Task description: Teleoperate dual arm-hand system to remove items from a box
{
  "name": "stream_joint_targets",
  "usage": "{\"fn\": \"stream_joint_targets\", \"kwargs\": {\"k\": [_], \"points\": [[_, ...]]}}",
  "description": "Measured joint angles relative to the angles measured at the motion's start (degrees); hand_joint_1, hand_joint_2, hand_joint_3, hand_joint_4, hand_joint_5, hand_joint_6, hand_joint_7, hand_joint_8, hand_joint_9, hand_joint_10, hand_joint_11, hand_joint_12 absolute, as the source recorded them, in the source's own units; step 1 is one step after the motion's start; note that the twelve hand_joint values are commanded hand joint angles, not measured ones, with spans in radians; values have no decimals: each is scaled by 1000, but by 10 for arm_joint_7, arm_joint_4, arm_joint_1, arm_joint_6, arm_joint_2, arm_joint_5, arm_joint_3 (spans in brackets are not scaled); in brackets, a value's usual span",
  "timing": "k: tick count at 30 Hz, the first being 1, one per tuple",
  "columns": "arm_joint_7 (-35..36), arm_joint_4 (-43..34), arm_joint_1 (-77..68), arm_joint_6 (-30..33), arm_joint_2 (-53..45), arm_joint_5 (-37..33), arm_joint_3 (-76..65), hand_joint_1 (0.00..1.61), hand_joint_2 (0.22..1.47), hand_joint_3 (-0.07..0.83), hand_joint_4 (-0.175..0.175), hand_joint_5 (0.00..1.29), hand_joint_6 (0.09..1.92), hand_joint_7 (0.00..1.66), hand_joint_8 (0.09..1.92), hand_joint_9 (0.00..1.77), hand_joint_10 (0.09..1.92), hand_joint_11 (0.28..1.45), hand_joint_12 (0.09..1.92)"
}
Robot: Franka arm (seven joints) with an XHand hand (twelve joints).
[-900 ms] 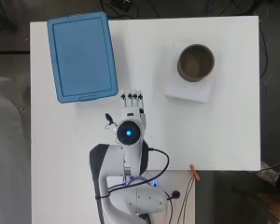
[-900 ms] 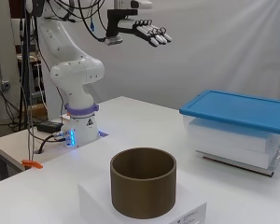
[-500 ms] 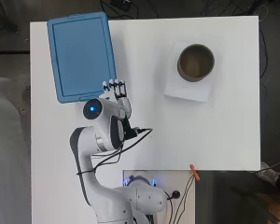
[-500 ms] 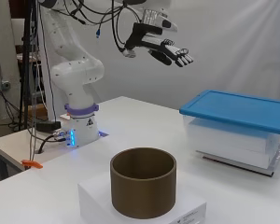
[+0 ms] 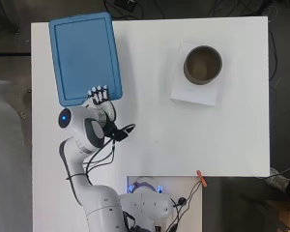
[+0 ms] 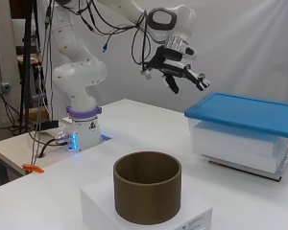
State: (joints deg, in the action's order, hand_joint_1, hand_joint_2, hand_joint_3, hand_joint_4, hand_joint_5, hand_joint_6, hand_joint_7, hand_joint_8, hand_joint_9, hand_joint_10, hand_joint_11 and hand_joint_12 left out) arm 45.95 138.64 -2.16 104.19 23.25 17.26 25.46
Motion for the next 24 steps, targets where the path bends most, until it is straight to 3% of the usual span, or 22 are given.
{"fn": "stream_joint_targets", "kwargs": {"k": [6, 9, 13, 16, 19, 24], "points": [[-145, 52, -2, 76, 7, 5, -7, 480, 713, -22, -75, 0, 87, 0, 87, 117, 87, 359, 87], [-165, 67, -3, 111, 6, 13, -11, 489, 714, -16, -67, 0, 87, 0, 87, 114, 87, 358, 87], [-125, 78, -4, 164, -1, 37, -9, 389, 791, 6, 13, 33, 87, 100, 87, 183, 87, 357, 87], [-141, 63, -3, 159, -29, 66, 21, 368, 813, 11, 44, 48, 87, 122, 87, 195, 87, 358, 87], [-169, 29, -3, 130, -63, 77, 55, 391, 803, 3, 32, 9, 87, 33, 87, 125, 87, 365, 87], [-211, -29, -3, 75, -121, 101, 75, 462, 783, -6, -31, 0, 87, 0, 87, 104, 87, 369, 87]]}}
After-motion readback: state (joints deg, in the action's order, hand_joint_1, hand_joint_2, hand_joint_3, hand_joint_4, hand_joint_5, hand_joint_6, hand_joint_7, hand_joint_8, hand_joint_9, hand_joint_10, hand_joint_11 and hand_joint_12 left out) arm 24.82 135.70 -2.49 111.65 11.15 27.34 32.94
